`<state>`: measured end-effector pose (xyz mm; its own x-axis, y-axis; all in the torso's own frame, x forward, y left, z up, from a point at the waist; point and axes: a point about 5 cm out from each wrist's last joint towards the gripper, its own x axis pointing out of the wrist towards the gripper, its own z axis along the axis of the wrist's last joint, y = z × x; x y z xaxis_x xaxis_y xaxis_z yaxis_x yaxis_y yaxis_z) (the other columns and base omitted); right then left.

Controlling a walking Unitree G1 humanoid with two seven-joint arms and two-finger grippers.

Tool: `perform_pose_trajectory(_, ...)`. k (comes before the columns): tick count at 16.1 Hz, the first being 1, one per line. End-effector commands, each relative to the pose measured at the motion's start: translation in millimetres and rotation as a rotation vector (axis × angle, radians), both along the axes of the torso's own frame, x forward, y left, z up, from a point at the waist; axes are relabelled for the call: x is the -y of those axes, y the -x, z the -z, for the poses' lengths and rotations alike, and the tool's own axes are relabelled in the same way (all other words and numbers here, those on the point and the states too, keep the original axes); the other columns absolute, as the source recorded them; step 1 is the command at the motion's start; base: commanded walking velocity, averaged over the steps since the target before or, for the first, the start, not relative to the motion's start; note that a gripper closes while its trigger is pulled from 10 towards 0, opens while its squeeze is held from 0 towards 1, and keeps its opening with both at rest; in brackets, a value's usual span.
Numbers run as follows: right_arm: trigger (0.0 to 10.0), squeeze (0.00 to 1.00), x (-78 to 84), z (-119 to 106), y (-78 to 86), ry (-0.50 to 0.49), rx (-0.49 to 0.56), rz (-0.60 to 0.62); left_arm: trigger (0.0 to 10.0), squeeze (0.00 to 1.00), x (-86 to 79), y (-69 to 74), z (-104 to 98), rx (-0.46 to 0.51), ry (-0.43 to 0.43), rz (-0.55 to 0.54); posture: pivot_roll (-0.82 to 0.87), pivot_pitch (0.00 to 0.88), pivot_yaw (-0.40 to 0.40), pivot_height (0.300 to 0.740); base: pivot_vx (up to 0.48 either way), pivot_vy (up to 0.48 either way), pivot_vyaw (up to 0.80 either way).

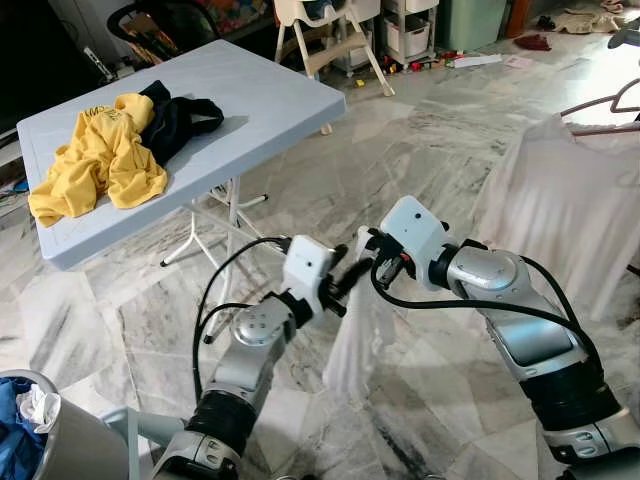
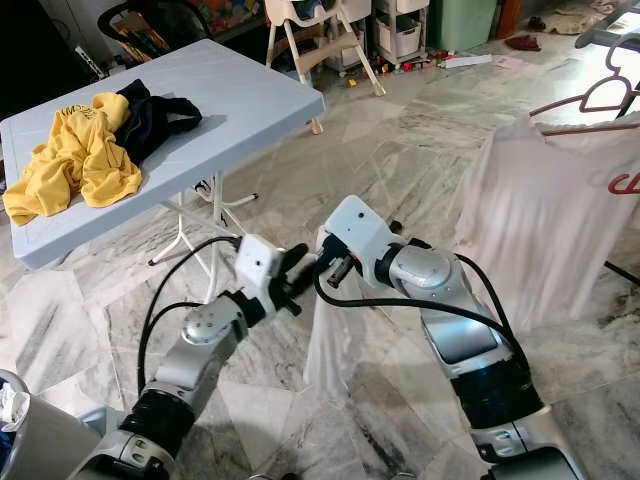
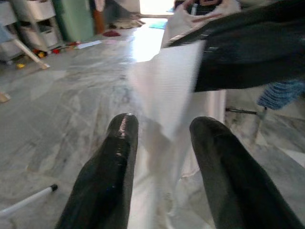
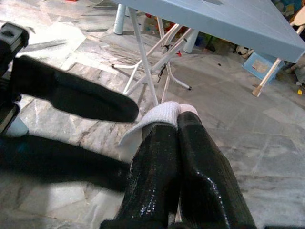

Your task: Hang hanger

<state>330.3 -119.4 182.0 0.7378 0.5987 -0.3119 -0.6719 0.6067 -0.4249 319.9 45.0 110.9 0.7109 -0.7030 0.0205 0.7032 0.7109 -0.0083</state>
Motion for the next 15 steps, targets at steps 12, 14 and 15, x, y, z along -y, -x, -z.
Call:
perform_pose_trajectory(12,0.0,0.0,-9.5,-13.5,7.7,-0.026,0.016,-0.073,10.0,0.0,-12.8,-15.2,12.4,-0.035,-0.089,-0.063,-0.23,0.084,0.203,0.74,0.0,0.0,0.0)
perform_pose_trajectory(14,0.0,0.0,-9.3,-12.0,10.2,-0.027,0.008,-0.076,0.0,0.0,-4.4,-14.7,14.4,-0.06,-0.06,-0.034,-0.24,0.087,0.21,0.74,0.0,0.0,0.0)
perform_pose_trajectory(15,0.0,0.0,-9.2,-12.2,10.5,-0.028,0.007,-0.075,0.0,0.0,-1.2,-14.2,14.9,-0.063,-0.055,-0.022,-0.24,0.088,0.212,0.74,0.0,0.0,0.0)
